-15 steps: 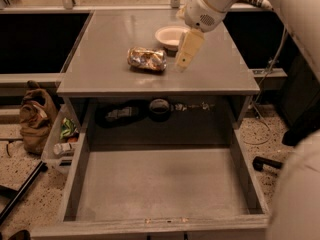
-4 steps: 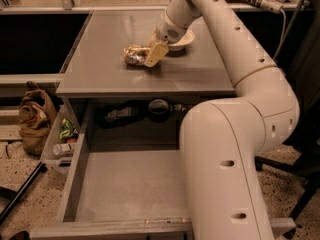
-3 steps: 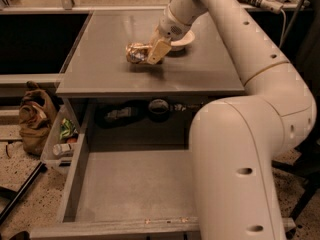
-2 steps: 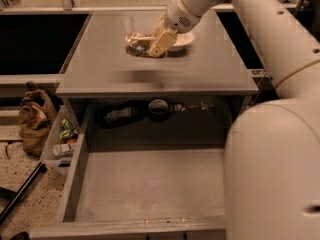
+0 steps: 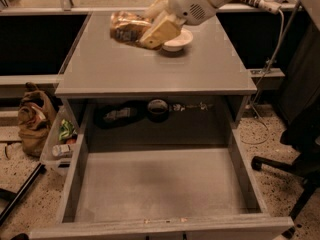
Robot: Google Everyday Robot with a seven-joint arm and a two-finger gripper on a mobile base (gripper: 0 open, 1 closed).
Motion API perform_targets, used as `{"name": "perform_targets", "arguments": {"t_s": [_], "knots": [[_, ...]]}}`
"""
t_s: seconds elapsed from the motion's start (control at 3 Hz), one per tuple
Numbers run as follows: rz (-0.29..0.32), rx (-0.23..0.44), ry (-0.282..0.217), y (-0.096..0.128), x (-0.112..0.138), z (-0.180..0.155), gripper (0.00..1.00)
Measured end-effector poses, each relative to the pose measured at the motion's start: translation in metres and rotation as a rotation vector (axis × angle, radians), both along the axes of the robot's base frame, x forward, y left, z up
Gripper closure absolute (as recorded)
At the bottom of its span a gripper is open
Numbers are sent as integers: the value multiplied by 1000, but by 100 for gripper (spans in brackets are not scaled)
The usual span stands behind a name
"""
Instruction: Place orange can into top drawer
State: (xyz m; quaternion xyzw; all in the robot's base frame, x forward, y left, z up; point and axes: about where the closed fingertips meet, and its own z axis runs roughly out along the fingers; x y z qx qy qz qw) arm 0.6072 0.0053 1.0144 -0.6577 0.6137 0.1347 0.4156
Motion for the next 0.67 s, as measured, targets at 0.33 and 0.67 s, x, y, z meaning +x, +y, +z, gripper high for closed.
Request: {"name": "perform_targets", "arguments": {"t_s": [0.33,0.67], "knots": [[34,46,-29,21,-50,-6,100],[55,16,28,29,-66,-43,100]]}}
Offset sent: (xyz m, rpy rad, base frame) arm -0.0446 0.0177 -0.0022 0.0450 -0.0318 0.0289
